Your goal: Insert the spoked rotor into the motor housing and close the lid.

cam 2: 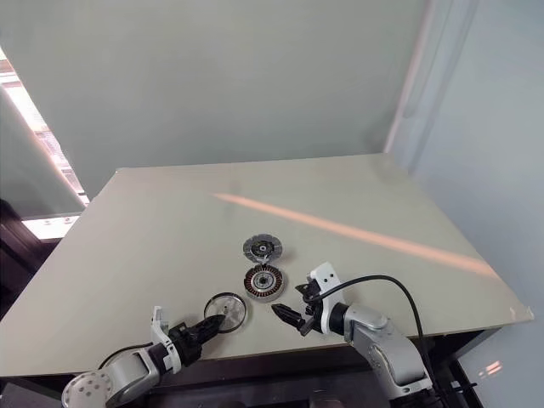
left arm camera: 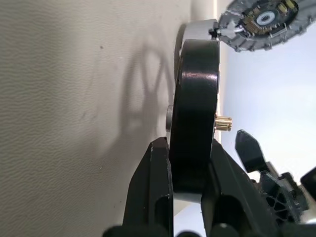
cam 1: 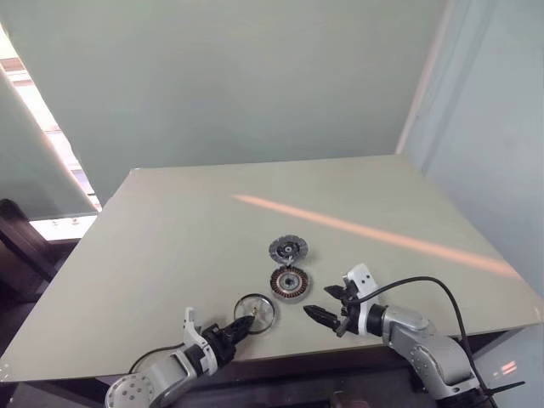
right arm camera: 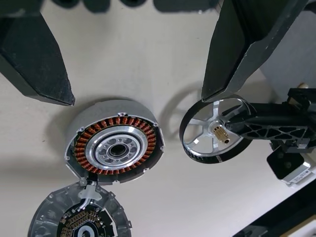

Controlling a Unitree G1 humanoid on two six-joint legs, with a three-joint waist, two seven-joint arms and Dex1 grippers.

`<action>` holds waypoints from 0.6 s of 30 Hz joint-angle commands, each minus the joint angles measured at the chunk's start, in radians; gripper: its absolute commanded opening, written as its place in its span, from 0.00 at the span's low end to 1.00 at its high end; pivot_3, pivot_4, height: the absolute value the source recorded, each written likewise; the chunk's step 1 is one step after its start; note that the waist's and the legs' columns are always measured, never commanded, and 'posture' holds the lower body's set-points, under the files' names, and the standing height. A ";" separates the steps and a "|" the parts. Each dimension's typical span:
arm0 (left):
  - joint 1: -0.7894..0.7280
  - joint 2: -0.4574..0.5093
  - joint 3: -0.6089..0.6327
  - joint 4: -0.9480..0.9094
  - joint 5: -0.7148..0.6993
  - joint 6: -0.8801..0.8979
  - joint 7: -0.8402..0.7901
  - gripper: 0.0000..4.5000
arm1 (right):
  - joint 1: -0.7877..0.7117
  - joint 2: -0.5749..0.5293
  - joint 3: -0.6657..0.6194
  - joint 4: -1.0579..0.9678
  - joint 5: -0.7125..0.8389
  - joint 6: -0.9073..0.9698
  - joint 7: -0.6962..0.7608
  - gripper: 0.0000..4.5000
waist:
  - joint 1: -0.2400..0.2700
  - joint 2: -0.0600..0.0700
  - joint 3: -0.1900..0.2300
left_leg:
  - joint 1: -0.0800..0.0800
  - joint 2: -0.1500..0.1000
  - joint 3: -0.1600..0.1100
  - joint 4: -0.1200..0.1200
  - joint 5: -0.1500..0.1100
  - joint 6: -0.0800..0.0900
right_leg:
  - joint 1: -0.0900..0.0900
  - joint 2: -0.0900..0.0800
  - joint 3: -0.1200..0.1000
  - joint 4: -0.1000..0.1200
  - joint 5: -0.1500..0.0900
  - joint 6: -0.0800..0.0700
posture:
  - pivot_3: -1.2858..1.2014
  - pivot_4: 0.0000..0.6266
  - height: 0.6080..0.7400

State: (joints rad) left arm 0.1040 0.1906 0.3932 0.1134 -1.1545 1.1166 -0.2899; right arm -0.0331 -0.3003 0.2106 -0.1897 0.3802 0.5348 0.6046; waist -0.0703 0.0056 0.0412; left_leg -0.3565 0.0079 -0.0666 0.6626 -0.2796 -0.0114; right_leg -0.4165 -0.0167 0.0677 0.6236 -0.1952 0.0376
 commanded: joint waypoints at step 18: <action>-0.083 0.092 -0.105 -0.220 0.200 -0.217 -0.169 0.07 | -0.050 0.021 -0.043 -0.013 0.015 0.028 0.002 1.00 | -0.004 -0.008 0.005 | -0.002 0.000 -0.001 0.001 0.002 0.004 | -0.009 0.001 -0.002 0.001 0.001 0.000 | 0.52 0.00 1.00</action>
State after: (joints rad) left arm 0.0370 0.2890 0.2613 -0.0522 -0.9209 0.8942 -0.4690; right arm -0.0667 -0.2839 0.1806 -0.1858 0.3843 0.5704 0.6043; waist -0.0740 -0.0027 0.0465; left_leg -0.3590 0.0056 -0.0680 0.6628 -0.2793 -0.0059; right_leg -0.4260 -0.0154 0.0685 0.6249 -0.1920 0.0380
